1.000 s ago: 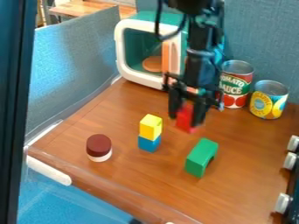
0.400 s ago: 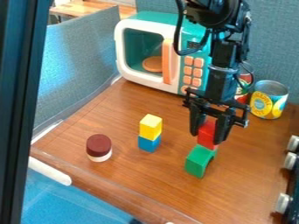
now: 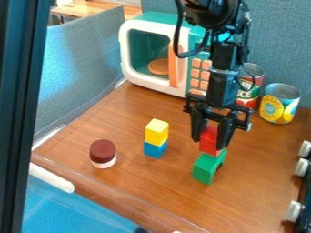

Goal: Remove the red cube and put it on top of the green arch

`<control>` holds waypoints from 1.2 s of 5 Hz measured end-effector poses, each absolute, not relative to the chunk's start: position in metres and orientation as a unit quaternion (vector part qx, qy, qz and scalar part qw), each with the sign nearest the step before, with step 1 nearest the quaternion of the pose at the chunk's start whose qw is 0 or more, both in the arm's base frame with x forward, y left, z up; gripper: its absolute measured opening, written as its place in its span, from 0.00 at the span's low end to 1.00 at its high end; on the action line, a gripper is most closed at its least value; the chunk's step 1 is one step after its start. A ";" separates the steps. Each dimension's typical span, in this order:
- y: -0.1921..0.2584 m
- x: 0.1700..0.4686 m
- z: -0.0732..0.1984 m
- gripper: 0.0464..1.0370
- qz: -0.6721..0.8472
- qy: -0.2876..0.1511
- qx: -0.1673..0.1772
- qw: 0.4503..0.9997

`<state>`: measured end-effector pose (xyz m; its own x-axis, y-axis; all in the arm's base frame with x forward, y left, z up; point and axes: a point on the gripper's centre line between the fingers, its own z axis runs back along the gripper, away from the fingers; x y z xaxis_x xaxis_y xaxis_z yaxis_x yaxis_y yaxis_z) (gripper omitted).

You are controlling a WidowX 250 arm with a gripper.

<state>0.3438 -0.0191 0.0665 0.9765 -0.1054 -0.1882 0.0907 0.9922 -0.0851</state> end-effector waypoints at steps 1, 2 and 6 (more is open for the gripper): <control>-0.017 0.339 0.062 0.53 -0.042 0.108 -0.039 0.993; -0.017 0.337 0.052 0.53 -0.042 0.125 -0.041 0.990; -0.019 0.347 0.054 0.58 -0.044 0.122 -0.039 0.991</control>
